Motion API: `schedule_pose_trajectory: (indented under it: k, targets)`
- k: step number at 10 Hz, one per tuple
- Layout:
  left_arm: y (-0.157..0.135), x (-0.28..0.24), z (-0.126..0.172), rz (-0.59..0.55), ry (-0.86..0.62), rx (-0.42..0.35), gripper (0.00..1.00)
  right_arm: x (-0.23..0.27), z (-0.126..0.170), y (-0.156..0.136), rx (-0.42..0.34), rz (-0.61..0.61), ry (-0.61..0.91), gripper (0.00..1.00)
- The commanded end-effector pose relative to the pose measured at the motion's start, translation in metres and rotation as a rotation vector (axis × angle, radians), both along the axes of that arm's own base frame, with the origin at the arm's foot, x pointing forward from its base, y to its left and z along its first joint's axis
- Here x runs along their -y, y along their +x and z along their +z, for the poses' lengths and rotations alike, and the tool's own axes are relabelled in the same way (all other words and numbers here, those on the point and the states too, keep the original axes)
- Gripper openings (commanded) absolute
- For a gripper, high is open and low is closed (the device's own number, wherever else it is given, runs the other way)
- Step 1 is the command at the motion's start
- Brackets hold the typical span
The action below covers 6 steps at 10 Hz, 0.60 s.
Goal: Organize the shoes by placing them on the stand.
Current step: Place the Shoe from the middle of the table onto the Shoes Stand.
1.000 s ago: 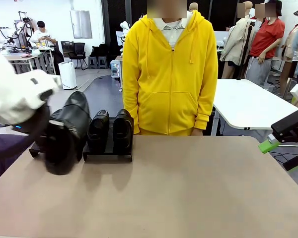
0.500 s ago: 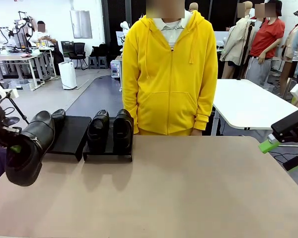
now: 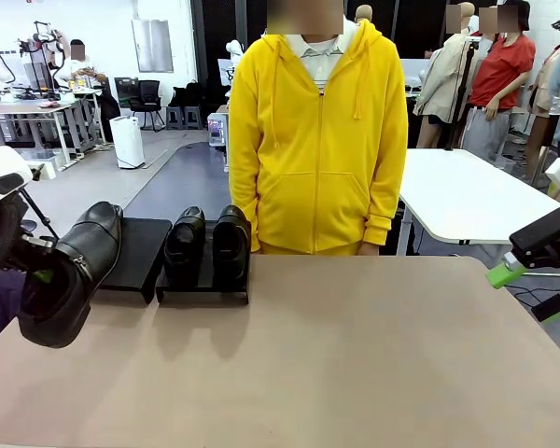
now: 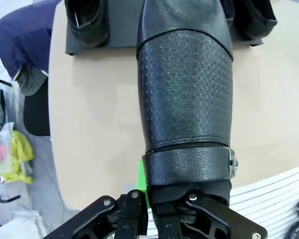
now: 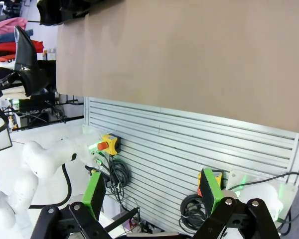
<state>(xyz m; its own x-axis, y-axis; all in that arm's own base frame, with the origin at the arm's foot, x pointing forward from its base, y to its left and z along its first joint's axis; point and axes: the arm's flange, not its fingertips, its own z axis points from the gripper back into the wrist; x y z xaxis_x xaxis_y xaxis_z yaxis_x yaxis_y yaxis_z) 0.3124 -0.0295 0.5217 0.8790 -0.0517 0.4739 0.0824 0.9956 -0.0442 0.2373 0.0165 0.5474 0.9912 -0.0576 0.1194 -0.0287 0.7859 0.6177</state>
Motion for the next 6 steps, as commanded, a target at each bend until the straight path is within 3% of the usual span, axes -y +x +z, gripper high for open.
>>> schedule_pose_trajectory:
  k: [1,4,6]
  targets:
    - [0.000,0.000,0.000,-0.001,0.000,-0.001,0.00,-0.002,0.004,0.000,-0.004,-0.007,0.028,1.00]
    - [0.071,-0.020,0.009,-0.049,0.005,0.063,0.00,-0.002,0.004,0.000,-0.004,-0.007,0.028,1.00]
    - [0.116,-0.027,0.012,-0.089,0.022,0.025,0.00,-0.002,0.004,0.000,-0.004,-0.007,0.028,1.00]
